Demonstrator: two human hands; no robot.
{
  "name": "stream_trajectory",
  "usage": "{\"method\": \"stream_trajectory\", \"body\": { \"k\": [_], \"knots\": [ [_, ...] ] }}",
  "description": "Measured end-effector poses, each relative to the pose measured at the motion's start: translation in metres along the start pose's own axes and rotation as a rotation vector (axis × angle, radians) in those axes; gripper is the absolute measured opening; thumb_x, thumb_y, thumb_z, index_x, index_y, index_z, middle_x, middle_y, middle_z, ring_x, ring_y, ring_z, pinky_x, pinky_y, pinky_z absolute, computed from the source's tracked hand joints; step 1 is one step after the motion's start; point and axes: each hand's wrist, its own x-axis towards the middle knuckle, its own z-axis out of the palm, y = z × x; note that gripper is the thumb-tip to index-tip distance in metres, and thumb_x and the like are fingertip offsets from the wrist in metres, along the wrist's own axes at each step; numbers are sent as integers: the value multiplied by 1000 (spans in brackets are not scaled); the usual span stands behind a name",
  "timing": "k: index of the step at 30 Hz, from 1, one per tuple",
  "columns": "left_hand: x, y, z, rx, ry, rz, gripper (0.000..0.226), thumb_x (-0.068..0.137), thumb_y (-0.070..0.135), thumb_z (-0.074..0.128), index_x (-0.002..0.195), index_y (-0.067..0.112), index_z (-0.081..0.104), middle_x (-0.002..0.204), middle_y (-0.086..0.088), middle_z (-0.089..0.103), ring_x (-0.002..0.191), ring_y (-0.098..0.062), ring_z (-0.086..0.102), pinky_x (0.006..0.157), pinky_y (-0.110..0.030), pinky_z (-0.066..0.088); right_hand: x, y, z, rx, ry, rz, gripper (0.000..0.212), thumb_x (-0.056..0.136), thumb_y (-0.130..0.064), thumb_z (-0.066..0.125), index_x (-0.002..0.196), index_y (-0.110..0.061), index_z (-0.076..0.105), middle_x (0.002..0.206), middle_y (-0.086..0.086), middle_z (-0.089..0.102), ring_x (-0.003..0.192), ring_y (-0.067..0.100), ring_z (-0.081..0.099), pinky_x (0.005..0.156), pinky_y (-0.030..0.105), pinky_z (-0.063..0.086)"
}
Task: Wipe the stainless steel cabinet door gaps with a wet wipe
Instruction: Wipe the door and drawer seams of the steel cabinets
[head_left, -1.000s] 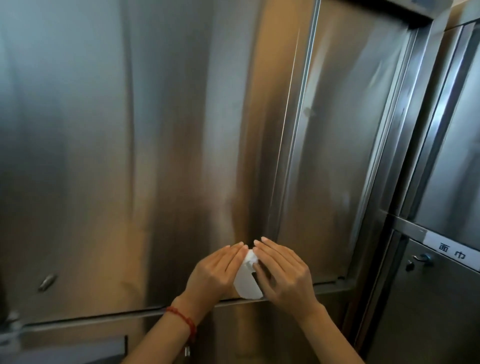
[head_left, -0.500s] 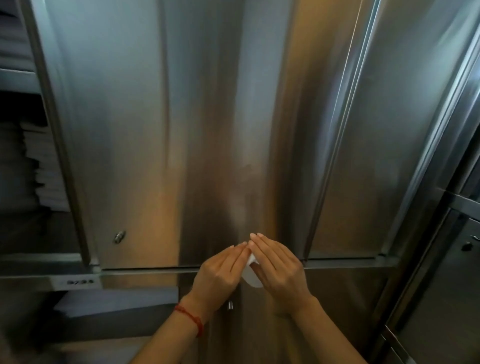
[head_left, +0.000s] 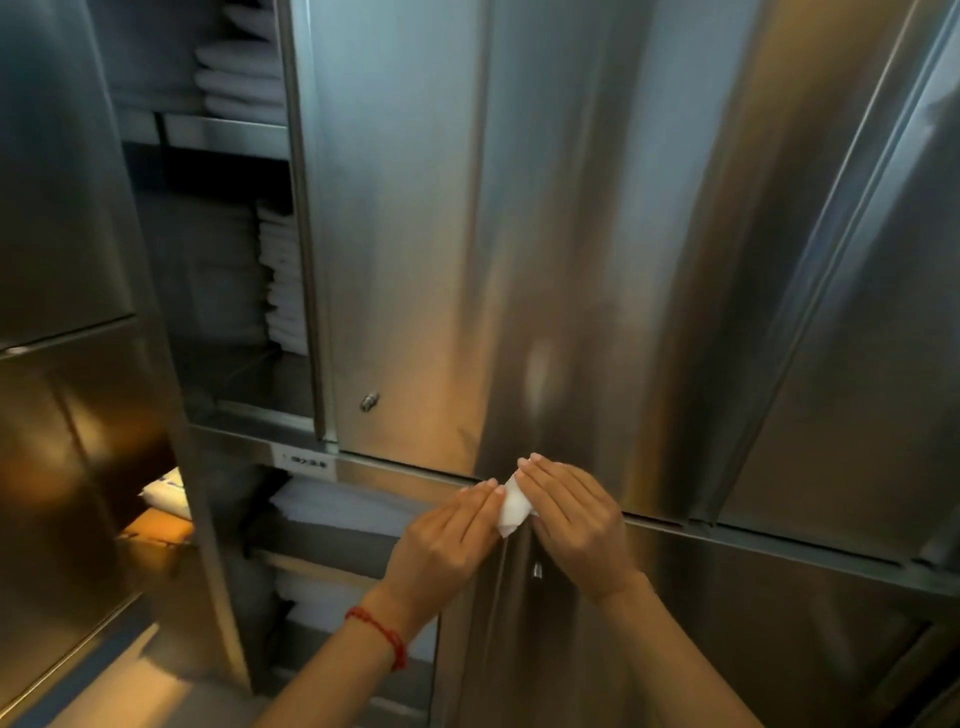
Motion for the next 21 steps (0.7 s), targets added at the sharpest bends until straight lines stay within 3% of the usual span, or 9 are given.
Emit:
{"method": "stream_trajectory", "body": {
  "k": [3,5,11,13,15,17,21],
  "knots": [
    [-13,0,-14,91,5,-46,31,87,19,55,106,-2,68,106,-17,69,97,-22,68,83,-32,56,4,-8,3,73,70,-42,16,85,-12,68,93,0,74,100,15,72,95,25,69,79,37,58],
    [-21,-2,-23,152,9,-68,30,88,18,54,106,-2,68,108,-17,68,100,-22,67,87,-32,53,9,-15,8,141,102,-55,23,92,-16,59,92,0,75,100,15,72,96,25,69,79,37,58],
    [-48,-7,-60,316,-61,-163,31,85,18,54,101,-2,70,105,-17,69,96,-23,68,85,-33,54,20,-48,27,330,143,-98,26,84,-23,65,95,-1,74,103,14,71,99,25,68,86,38,55],
    [-58,-9,-74,365,-93,-183,27,78,16,67,100,0,72,103,-16,70,94,-22,69,85,-32,51,24,-61,34,381,152,-124,25,87,-22,63,97,-1,73,105,14,70,101,24,67,86,38,55],
    [-67,-12,-89,392,-148,-220,43,61,16,85,99,0,72,101,-15,70,93,-22,69,83,-32,52,31,-75,40,442,173,-137,26,92,-22,59,97,-1,74,105,14,70,101,24,67,84,37,56],
    [-76,-15,-105,412,-188,-258,53,53,18,90,100,0,71,102,-15,70,94,-23,68,82,-33,54,39,-90,44,494,189,-151,31,96,-25,53,96,-2,74,105,13,71,99,23,68,83,38,57],
    [-95,-21,-136,471,-206,-312,52,61,20,85,107,2,68,108,-14,68,100,-22,66,86,-33,52,58,-121,53,583,221,-191,26,87,-23,65,96,-1,74,104,14,71,99,24,68,81,37,57]
  ]
}}
